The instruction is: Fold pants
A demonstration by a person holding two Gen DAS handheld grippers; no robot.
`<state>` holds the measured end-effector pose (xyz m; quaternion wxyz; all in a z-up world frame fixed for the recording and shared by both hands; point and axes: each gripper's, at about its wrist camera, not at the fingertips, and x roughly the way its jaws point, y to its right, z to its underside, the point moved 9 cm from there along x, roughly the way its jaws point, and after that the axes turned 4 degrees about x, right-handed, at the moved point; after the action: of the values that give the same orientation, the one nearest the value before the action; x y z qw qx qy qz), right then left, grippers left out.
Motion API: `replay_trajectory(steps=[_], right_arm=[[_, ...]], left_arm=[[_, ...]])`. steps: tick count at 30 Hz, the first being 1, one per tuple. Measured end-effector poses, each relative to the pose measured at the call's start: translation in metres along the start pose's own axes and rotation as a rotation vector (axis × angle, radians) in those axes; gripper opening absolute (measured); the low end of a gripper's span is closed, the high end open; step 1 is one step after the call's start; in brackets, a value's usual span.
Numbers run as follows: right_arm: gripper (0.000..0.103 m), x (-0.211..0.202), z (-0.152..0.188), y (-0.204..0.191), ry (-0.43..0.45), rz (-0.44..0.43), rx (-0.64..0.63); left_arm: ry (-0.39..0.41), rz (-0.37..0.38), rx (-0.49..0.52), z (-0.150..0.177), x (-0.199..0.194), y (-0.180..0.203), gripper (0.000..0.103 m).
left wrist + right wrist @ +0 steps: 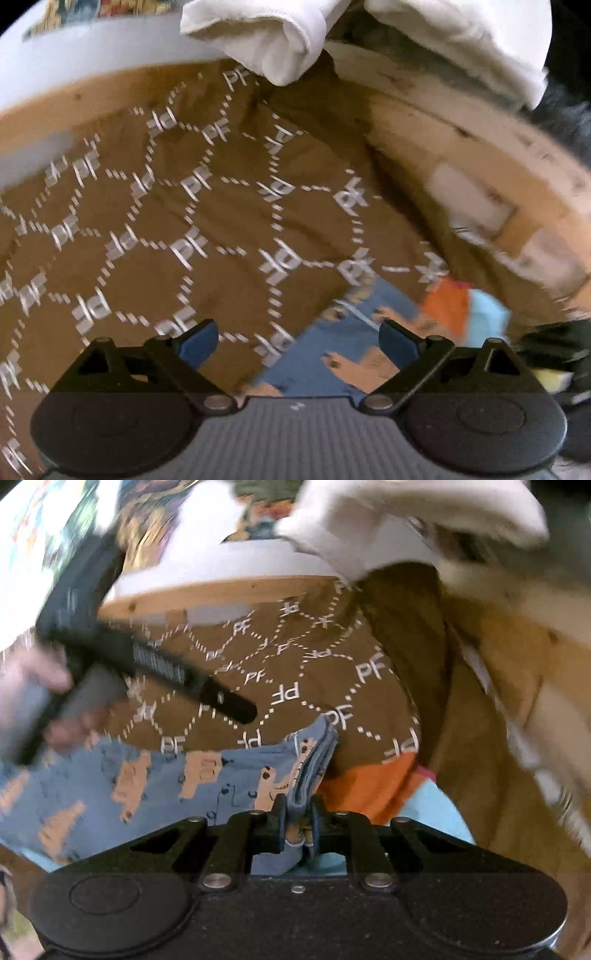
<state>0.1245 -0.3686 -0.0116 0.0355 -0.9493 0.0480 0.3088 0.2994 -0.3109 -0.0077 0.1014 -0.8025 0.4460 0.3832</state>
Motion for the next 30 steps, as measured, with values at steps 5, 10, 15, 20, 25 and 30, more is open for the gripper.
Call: replay_trajectory(steps=[5, 10, 15, 20, 25, 30], right_arm=[[0.014, 0.002, 0.005, -0.029, 0.02, 0.051, -0.187], [0.013, 0.006, 0.008, -0.053, 0.028, 0.075, -0.304], [0.012, 0.002, 0.011, -0.072, 0.039, 0.073, -0.373], [0.011, -0.006, 0.009, -0.094, 0.053, 0.04, -0.394], [0.011, -0.017, 0.007, -0.12, 0.057, -0.016, -0.393], [0.011, -0.024, 0.01, -0.159, 0.049, -0.097, -0.419]], left_arm=[[-0.104, 0.137, -0.138, 0.001, -0.001, 0.016, 0.097], [-0.158, 0.144, -0.214, -0.004, 0.014, 0.026, 0.093], [-0.243, 0.079, -0.251, 0.002, 0.025, 0.022, 0.038], [-0.261, 0.082, -0.291, 0.021, 0.013, 0.006, 0.016], [-0.237, 0.116, -0.318, 0.038, -0.019, -0.012, 0.014], [-0.201, 0.114, -0.346, 0.06, -0.049, -0.032, 0.012]])
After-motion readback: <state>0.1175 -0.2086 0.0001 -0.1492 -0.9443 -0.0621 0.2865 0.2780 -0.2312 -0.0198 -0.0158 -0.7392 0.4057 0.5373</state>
